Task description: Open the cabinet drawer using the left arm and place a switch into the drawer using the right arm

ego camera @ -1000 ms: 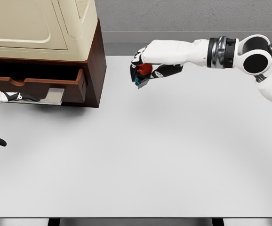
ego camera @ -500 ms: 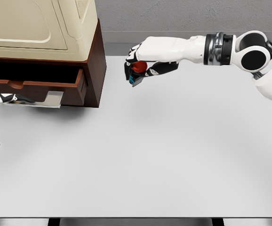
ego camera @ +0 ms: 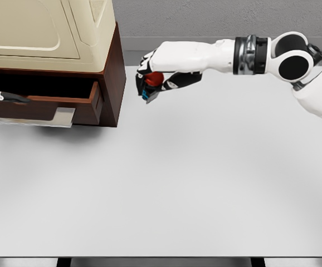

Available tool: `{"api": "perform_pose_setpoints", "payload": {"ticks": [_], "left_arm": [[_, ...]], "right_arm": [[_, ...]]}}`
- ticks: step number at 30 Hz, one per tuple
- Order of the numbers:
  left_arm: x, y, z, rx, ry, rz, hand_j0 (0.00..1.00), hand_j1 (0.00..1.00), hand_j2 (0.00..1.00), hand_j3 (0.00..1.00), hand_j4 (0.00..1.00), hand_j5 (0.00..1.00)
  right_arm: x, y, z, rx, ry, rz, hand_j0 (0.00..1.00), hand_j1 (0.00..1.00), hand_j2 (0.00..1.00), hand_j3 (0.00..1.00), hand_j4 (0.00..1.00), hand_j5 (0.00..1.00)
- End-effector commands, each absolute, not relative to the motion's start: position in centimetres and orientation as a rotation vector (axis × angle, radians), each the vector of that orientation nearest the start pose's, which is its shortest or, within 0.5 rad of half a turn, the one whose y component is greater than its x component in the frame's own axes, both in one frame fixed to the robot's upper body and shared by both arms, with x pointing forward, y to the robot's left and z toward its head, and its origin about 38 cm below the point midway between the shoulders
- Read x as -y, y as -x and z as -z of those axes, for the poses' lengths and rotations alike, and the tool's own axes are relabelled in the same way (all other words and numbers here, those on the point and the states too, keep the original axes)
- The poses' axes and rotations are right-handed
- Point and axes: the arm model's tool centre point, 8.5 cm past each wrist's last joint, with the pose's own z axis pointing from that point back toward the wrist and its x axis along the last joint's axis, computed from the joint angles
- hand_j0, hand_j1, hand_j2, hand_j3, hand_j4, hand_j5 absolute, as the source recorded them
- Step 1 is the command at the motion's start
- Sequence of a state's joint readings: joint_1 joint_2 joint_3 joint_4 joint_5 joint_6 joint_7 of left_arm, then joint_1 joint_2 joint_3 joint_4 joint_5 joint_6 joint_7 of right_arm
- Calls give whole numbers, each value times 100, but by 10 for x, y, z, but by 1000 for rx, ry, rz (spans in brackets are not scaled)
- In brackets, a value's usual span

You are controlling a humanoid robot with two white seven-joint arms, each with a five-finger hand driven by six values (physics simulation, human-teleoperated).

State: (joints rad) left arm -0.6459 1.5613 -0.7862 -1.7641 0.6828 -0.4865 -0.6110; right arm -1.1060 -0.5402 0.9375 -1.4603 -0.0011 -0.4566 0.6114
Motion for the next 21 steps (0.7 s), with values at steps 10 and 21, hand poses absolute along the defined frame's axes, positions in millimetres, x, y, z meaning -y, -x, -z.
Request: {"api": "perform_pose_setpoints", "payload": {"ticks": [10,21], "left_arm": [[-417,-312,-398,1554,-10,1618,100,100,100,100,100,100],[-417,-312,-412,1601,-9,1588,100,100,100,100,100,100]], "right_arm": [[87,-451,-342,-2264,72,2623,48,48,48,48,48,48],[47,-448,-353,-2264,116,2614,48,48,48,48,48,48]]}}
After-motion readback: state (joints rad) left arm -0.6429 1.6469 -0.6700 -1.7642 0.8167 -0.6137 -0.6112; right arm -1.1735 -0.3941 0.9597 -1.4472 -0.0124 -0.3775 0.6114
